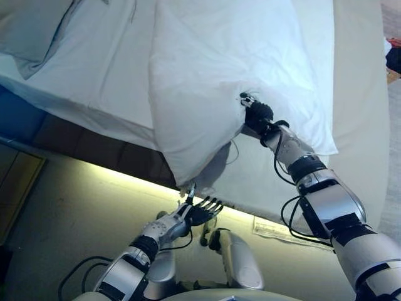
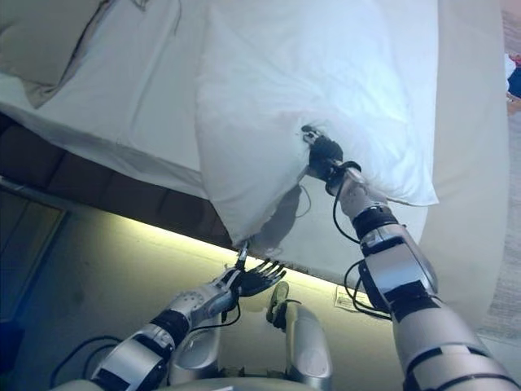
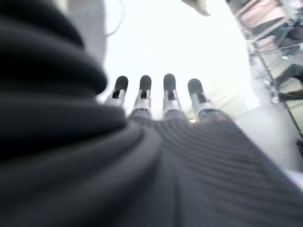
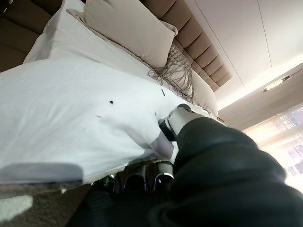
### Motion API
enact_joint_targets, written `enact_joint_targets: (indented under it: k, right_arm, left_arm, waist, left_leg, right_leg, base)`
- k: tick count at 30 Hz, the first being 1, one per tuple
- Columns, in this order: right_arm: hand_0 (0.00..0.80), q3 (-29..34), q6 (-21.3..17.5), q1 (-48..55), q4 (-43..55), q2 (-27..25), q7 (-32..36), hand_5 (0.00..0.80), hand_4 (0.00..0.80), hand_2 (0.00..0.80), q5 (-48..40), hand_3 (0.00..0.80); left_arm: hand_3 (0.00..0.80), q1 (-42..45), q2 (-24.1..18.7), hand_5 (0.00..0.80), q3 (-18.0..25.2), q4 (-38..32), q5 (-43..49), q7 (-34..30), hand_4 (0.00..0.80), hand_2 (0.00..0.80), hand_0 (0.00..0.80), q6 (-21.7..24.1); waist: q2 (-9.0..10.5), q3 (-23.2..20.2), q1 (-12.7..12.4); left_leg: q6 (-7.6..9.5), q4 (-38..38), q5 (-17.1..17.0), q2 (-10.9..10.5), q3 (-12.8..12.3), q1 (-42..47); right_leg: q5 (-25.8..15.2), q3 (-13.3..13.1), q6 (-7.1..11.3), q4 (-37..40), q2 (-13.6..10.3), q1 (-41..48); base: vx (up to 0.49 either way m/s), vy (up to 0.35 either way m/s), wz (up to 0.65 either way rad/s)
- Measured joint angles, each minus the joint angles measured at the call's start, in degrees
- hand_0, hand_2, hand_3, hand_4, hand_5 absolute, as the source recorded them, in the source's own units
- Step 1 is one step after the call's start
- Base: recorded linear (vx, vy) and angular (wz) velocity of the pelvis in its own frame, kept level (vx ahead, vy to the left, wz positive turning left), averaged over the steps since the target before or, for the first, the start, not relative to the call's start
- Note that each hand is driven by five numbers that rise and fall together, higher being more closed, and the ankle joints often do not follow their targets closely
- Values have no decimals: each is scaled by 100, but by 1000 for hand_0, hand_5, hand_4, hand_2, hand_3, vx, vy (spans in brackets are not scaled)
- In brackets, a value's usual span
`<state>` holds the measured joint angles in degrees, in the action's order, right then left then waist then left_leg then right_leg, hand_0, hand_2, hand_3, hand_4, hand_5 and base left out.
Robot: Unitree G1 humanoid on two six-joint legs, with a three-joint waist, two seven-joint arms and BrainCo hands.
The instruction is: Make the bed neatly
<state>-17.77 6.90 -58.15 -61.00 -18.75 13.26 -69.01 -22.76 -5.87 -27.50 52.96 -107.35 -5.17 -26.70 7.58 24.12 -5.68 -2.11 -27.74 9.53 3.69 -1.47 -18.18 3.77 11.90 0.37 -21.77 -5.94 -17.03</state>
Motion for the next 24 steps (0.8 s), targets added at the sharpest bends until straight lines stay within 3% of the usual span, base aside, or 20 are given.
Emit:
enact_joint_targets:
  k: [4, 11, 15, 24]
  right_arm:
    - [800, -103, 0, 88, 38, 182, -9, 800, 800, 800, -14, 800]
    - [800, -142, 17, 209, 367, 460, -198, 800, 800, 800, -11, 800]
    - [800, -275, 54, 219, 498, 467, -239, 800, 800, 800, 36, 800]
    - [800, -376, 132, 430, 1236, 483, -346, 800, 800, 800, 86, 800]
  left_arm:
    - [0, -258, 234, 0, -127, -347, -263, -340, 0, 0, 0, 609]
    - [0, -1173, 605, 0, 70, -757, -413, -485, 0, 0, 0, 1908]
    - [0, -1420, 724, 0, 183, -869, -423, -603, 0, 0, 0, 2378]
    - [0, -1566, 795, 0, 661, -896, -428, -893, 0, 0, 0, 3026]
  waist:
    - [9, -1, 104]
    - [35, -7, 331]
    - [37, -9, 362]
    - [47, -15, 647]
  left_leg:
    - [3, 95, -1, 13, -105, 185]
    - [4, 145, -1, 14, -188, 366]
    - [4, 203, -1, 2, -320, 487]
    - [3, 162, 2, 3, -361, 515]
  right_leg:
    - [-39, -108, 14, 80, 27, 103]
    - [-49, -219, 18, 102, 67, 204]
    - [-48, -340, 19, 57, 66, 208]
    - [-46, -394, 17, -40, 63, 181]
  base:
    - [3, -16, -15]
    - [27, 17, -8]
    - [25, 48, -14]
    - [2, 25, -3]
